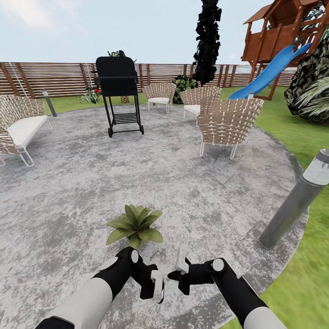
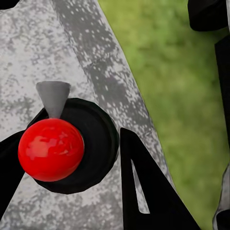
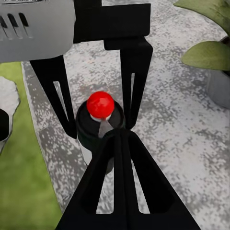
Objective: Pick up the pesticide atomizer in the garden and spray insectifuge to fully cover both potted plants in the garden.
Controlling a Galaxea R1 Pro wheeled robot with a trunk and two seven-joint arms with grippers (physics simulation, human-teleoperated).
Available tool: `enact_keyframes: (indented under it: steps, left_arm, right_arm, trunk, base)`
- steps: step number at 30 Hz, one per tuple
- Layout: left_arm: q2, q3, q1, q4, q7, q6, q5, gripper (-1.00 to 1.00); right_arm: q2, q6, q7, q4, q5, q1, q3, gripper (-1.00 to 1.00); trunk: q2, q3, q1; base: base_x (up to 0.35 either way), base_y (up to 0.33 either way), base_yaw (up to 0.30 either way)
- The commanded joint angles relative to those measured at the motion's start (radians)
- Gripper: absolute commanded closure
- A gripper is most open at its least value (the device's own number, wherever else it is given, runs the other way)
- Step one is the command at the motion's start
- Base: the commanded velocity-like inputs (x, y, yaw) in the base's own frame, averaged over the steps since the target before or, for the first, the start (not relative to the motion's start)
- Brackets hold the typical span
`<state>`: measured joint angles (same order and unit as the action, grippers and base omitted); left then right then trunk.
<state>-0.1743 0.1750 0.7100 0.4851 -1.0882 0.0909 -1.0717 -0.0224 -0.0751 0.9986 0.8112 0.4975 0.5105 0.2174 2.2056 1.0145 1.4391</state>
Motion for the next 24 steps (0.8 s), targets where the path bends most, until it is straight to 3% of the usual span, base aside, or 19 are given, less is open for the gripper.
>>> enact_keyframes:
  steps: [1, 6, 12, 24]
  left_arm:
    - [0.0, 0.0, 0.0, 0.001, -0.001, 0.009, -0.007, 1.0]
    - [0.0, 0.0, 0.0, 0.001, -0.001, 0.009, -0.005, 1.0]
    - [0.0, 0.0, 0.0, 0.0, -0.001, 0.012, 0.045, 1.0]
    - [0.0, 0.0, 0.0, -0.003, -0.001, 0.013, 0.057, 1.0]
  right_arm:
    - [0.0, -0.008, 0.002, 0.001, 0.01, 0.0, -0.001, 1.0]
    - [0.0, -0.008, 0.002, 0.002, 0.01, 0.0, -0.001, 1.0]
    - [0.0, -0.009, 0.002, 0.002, 0.01, 0.0, 0.0, 1.0]
    - [-0.001, -0.008, 0.002, 0.002, 0.01, 0.0, 0.0, 1.0]
  trunk:
    - [0.0, 0.001, 0.0]
    - [0.0, 0.001, 0.0]
    - [0.0, 0.001, 0.0]
    - [0.0, 0.001, 0.0]
  base:
    - [0.0, 0.0, 0.0]
    - [0.0, 0.0, 0.0]
    - [0.0, 0.0, 0.0]
    - [0.0, 0.0, 0.0]
